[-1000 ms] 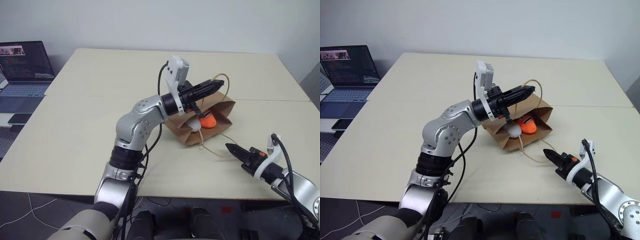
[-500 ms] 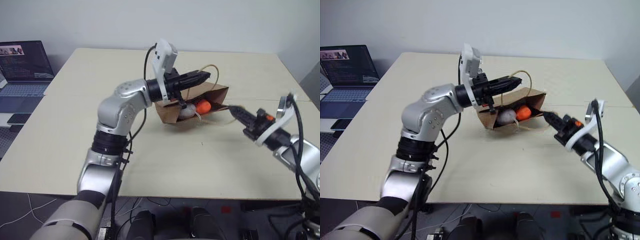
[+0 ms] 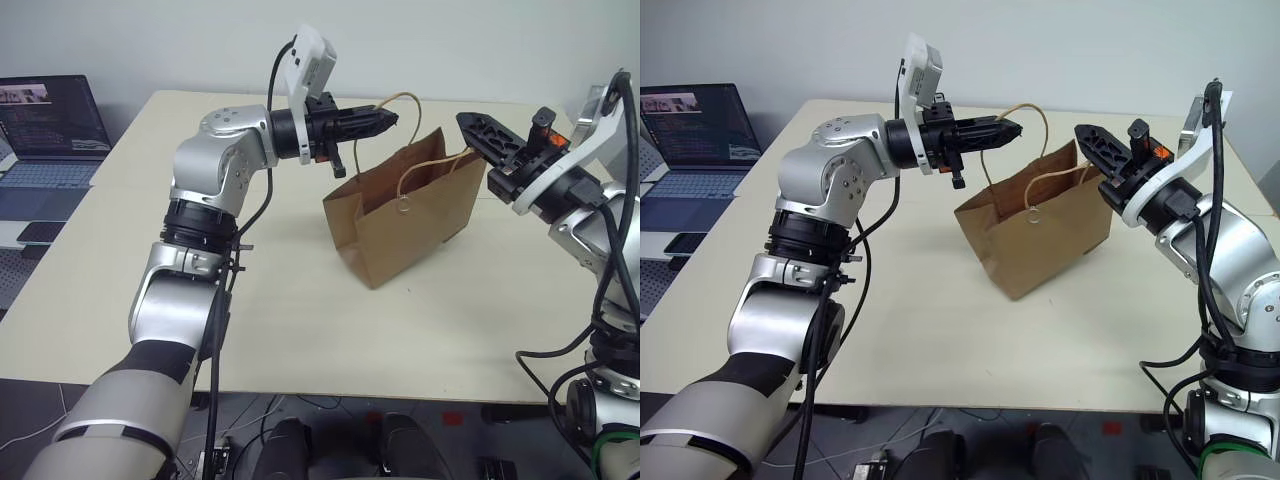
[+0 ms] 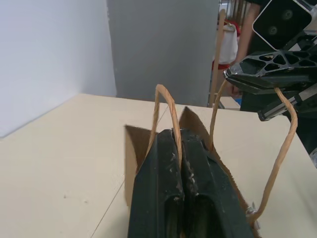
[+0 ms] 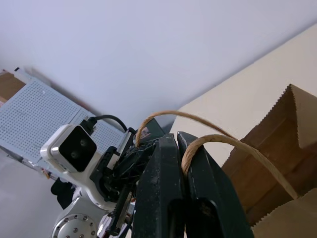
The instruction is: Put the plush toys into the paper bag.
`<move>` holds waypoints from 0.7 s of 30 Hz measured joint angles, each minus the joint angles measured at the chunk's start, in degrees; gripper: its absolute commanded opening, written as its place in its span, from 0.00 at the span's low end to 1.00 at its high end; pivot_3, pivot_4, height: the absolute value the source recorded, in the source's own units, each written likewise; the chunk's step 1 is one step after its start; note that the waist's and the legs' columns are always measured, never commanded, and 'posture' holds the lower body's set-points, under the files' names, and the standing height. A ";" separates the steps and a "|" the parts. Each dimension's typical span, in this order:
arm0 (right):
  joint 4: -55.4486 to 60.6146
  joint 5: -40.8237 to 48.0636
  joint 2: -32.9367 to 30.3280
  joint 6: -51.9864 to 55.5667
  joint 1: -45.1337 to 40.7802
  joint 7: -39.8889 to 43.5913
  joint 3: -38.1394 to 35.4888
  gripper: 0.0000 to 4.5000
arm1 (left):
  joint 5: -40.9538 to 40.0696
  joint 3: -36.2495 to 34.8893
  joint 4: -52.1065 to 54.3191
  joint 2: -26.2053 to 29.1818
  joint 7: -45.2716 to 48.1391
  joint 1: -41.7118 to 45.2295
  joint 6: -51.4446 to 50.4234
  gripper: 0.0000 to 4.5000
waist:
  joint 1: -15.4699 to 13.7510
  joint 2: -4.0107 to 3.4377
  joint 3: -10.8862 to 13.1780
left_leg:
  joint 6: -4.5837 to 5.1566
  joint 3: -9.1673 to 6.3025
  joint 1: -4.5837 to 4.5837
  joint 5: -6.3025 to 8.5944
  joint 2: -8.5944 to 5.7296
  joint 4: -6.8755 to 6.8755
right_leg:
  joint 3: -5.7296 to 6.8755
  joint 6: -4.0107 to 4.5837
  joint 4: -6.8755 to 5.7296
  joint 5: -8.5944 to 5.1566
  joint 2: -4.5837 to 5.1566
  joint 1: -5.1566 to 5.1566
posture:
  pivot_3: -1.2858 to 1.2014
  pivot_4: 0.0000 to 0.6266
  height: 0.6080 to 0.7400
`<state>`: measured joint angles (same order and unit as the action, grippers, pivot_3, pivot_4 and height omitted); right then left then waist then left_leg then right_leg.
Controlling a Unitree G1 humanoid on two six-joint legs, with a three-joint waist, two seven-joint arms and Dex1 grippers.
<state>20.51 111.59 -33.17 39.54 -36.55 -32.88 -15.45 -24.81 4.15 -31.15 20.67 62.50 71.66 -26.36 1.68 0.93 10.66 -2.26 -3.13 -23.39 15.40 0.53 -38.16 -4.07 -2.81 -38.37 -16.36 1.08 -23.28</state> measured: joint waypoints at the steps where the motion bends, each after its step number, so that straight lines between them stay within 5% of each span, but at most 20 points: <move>1: -0.52 0.00 0.10 0.11 0.03 -0.34 0.18 0.00 | 0.50 0.00 -1.53 -0.47 0.44 0.52 0.68 0.00 | 0.02 0.01 0.00 | 0.00 -0.02 -0.02 0.00 0.00 -0.08 | -0.01 0.00 -0.32 0.00 0.05 -0.11 | 0.52 0.24 1.00; 13: -2.06 -0.14 1.13 -0.29 1.47 -3.62 2.65 0.00 | 4.22 0.00 -11.07 -5.25 0.89 3.23 3.47 0.00 | 0.14 0.01 0.00 | 0.01 -0.05 -0.03 0.00 -0.05 -0.07 | 0.00 0.00 -0.57 0.00 0.00 -0.25 | 0.52 0.24 1.00; 15: -2.36 -0.77 1.13 -0.35 1.46 -3.47 3.16 0.09 | 4.84 0.00 -12.04 -5.52 0.77 3.46 4.24 0.00 | 0.15 0.01 0.00 | 0.01 -0.05 -0.03 0.00 -0.05 -0.07 | 0.01 0.00 -0.58 0.00 0.00 -0.25 | 0.52 0.24 1.00; 21: -3.13 -5.13 -0.12 -0.20 1.45 -1.88 3.26 0.52 | 6.00 0.00 -12.34 -5.58 2.17 3.46 5.37 0.34 | 0.16 0.01 0.00 | 0.01 -0.06 -0.03 0.00 -0.04 -0.07 | 0.01 0.00 -0.59 0.00 -0.01 -0.26 | 0.52 0.24 1.00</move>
<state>17.38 106.47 -33.29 39.34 -35.10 -34.75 -12.19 -18.81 4.15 -43.49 15.09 64.67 75.11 -21.00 1.84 0.93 10.67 -2.25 -3.19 -23.42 15.40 0.48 -38.22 -4.05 -2.81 -38.96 -16.36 1.08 -23.54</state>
